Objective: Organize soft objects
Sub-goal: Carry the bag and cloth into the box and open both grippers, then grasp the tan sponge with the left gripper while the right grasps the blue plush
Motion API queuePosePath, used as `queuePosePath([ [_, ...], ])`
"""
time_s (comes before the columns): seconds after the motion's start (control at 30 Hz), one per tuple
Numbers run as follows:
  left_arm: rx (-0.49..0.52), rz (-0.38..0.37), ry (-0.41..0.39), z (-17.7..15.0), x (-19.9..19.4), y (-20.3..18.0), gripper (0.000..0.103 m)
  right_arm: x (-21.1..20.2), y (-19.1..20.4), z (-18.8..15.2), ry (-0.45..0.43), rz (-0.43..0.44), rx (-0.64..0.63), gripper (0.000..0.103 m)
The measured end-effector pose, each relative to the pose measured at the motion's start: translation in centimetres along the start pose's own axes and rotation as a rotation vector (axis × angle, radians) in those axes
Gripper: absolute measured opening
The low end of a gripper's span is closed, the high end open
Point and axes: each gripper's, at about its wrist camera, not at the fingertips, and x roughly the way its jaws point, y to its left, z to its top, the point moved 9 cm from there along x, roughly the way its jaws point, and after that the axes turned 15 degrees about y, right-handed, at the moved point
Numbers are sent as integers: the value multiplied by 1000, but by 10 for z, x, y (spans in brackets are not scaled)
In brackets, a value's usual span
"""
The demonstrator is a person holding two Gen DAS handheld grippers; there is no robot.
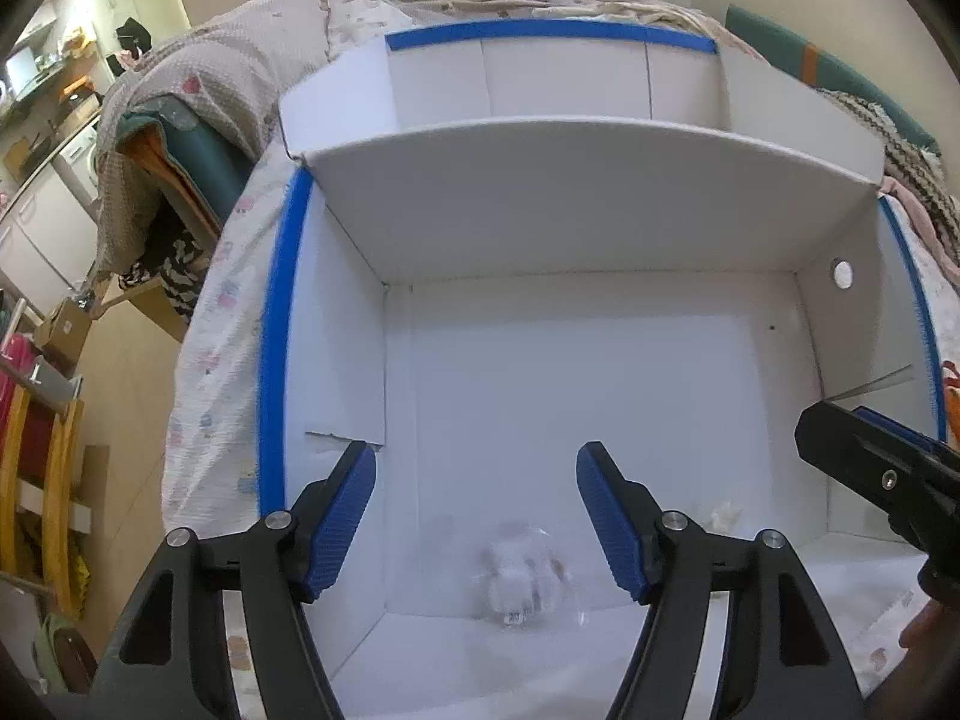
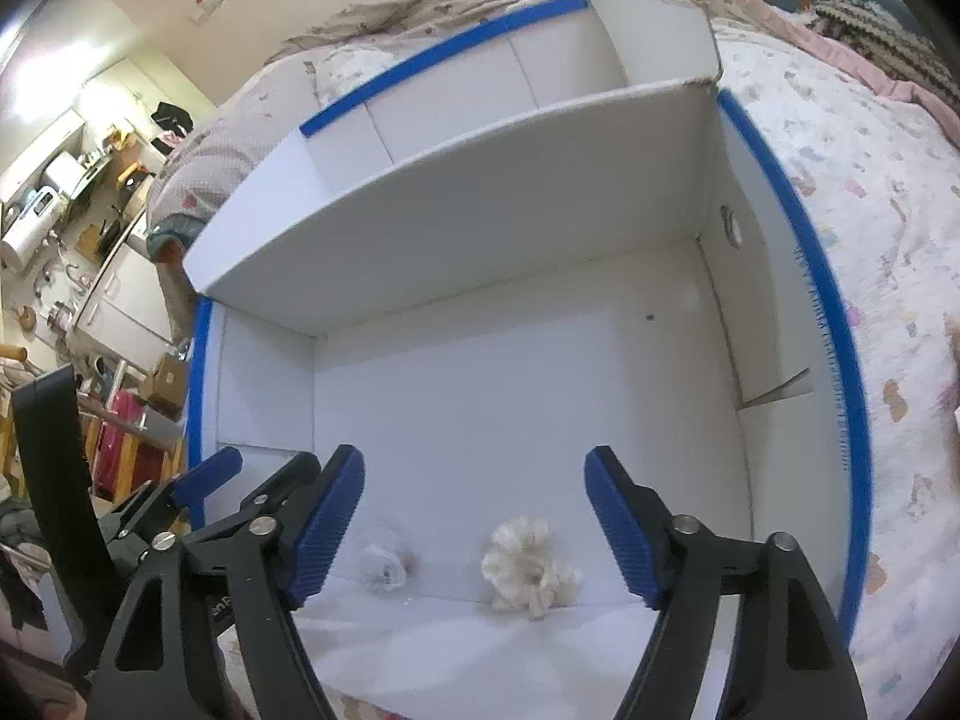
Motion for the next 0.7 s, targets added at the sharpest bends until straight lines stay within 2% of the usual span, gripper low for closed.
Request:
queuePosePath([
  [0.2,-11,-20,-66,-6,-31,9,67,-30,9,-9,-69,2,-43,86],
  [0.33,-14,-32,-119,-23,-55,20,67,-59,13,-26,-126,-2,-94,86],
  [0.43,-36,-40,-159,-44,-71,34,68,-83,9,-47,-171,-12,-137,86],
  [0.53,-63,-89,-215,-71,-82,48,69,-100,3,-70,-214,-3,-159,86],
  [0.57,-70,-102,-231,-82,-84,50,77,-103,0,-80,-228,-8,-166,86],
  [0.6,-80,-106,-233,-92,-83,54,83,-104,-3,-87,-239,-5,-166,86],
  [0.7,-125,-121,-177,-116,-68,63,84,-96,-16,-113,-238,8,-135,86],
])
